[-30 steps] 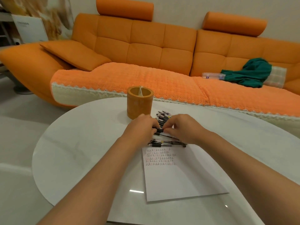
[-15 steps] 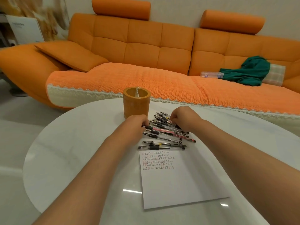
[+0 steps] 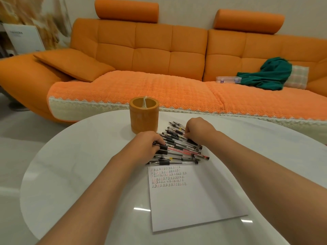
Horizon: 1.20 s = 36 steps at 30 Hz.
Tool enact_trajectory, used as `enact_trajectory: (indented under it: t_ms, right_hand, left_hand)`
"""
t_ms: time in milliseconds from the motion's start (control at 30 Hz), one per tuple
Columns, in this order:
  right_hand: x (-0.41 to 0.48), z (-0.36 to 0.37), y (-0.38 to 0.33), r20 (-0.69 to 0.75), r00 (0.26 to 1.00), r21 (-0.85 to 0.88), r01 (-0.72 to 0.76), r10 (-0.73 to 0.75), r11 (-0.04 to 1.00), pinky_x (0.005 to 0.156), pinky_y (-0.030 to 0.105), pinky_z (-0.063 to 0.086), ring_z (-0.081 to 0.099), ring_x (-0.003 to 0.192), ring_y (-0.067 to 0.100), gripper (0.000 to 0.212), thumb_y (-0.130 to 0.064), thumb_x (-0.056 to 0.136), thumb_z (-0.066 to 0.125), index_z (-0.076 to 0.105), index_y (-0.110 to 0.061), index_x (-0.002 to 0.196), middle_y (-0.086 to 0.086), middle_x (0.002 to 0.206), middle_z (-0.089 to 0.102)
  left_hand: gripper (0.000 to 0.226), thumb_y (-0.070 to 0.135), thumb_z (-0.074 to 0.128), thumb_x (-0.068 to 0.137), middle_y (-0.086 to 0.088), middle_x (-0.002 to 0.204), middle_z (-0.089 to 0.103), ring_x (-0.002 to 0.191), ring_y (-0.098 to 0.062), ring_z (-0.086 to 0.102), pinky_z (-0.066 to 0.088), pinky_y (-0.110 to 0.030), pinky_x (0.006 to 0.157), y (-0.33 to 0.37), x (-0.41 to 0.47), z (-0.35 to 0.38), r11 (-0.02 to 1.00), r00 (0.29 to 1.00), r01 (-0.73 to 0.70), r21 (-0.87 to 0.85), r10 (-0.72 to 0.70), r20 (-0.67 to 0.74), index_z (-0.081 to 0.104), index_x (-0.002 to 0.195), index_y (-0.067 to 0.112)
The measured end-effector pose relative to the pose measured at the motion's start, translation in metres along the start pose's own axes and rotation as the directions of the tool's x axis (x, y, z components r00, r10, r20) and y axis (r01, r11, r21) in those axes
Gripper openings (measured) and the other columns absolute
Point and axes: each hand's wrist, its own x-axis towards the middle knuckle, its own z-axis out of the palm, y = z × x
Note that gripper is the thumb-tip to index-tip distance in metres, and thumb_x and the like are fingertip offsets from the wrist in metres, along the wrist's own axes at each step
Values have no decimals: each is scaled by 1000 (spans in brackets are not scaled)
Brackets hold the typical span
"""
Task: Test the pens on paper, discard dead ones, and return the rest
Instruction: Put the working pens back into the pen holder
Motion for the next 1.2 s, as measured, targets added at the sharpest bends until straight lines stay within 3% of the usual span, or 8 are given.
enact_trajectory:
  t_ms: [100, 167, 300, 500, 633, 867, 1100, 1200]
  right_hand:
    - [-11, -5, -1, -22, 999, 29, 32, -32, 999, 52, 31, 37, 35, 50, 22, 36, -16, 95, 58, 47, -11, 61, 8, 54, 39]
    - [-23, -12, -6, -62, 996, 107, 68, -62, 992, 56, 37, 44, 44, 59, 22, 19, -18, 96, 53, 60, -6, 83, 17, 71, 57]
    - [-51, -23, -16, 11, 984, 292, 167, -178, 942, 57, 31, 38, 48, 68, 16, 15, -23, 99, 46, 48, -14, 111, 4, 87, 56]
    - [-64, -9, -18, 35, 977, 132, 206, -212, 970, 64, 36, 48, 60, 72, 28, 25, -23, 99, 51, 67, -5, 94, 15, 86, 68]
    - [-65, -8, -22, 59, 977, 104, 200, -207, 974, 63, 34, 43, 56, 70, 29, 25, -22, 98, 57, 64, -2, 85, 17, 79, 64]
    - [-66, -5, -30, 110, 974, 42, 193, -196, 980, 62, 34, 39, 52, 72, 28, 25, -26, 98, 58, 58, -6, 82, 14, 78, 57]
    - [-72, -26, -41, 52, 973, 282, 202, -225, 938, 64, 35, 38, 48, 73, 17, 13, -27, 104, 40, 47, -16, 103, 6, 91, 56]
    - [-76, -26, -49, 57, 958, 428, 232, -282, 873, 73, 44, 50, 59, 81, 23, 10, -29, 105, 37, 42, -22, 109, 5, 91, 63]
  left_hand:
    - [25, 16, 67, 94, 6, 119, 63, 111, -15, 57, 51, -27, 93, 1, 0, -2, 1000, 1000, -20, 12, 20, -6, 72, 117, 26]
    - [24, 17, 68, 93, 8, 116, 62, 108, -14, 57, 51, -27, 92, 1, 1, -4, 999, 999, -32, 8, 32, -21, 74, 115, 26]
    - [21, 21, 71, 92, 15, 111, 60, 107, -7, 50, 44, -27, 91, -8, 0, -9, 998, 997, -54, -15, 53, -57, 76, 107, 34]
    - [18, 29, 73, 89, 19, 103, 55, 103, -6, 44, 38, -28, 88, -20, -9, -17, 998, 998, -59, -20, 59, -12, 74, 100, 43]
    - [20, 26, 72, 90, 16, 100, 58, 94, -5, 50, 39, -21, 74, -21, -15, -24, 998, 998, -54, -26, 53, -29, 75, 99, 43]
    - [20, 19, 70, 92, 12, 101, 59, 94, -7, 55, 43, -20, 77, -21, -19, -29, 994, 999, -33, -106, 31, -17, 75, 106, 32]
    - [25, 18, 78, 85, 17, 96, 66, 87, 10, 59, 41, -6, 70, -15, -22, -30, 949, 983, -87, -303, 32, -183, 64, 100, 34]
    - [42, 20, 82, 81, 13, 91, 68, 83, -1, 63, 49, -18, 74, -11, -18, -30, 915, 952, -106, -390, -20, -306, 57, 112, 32]
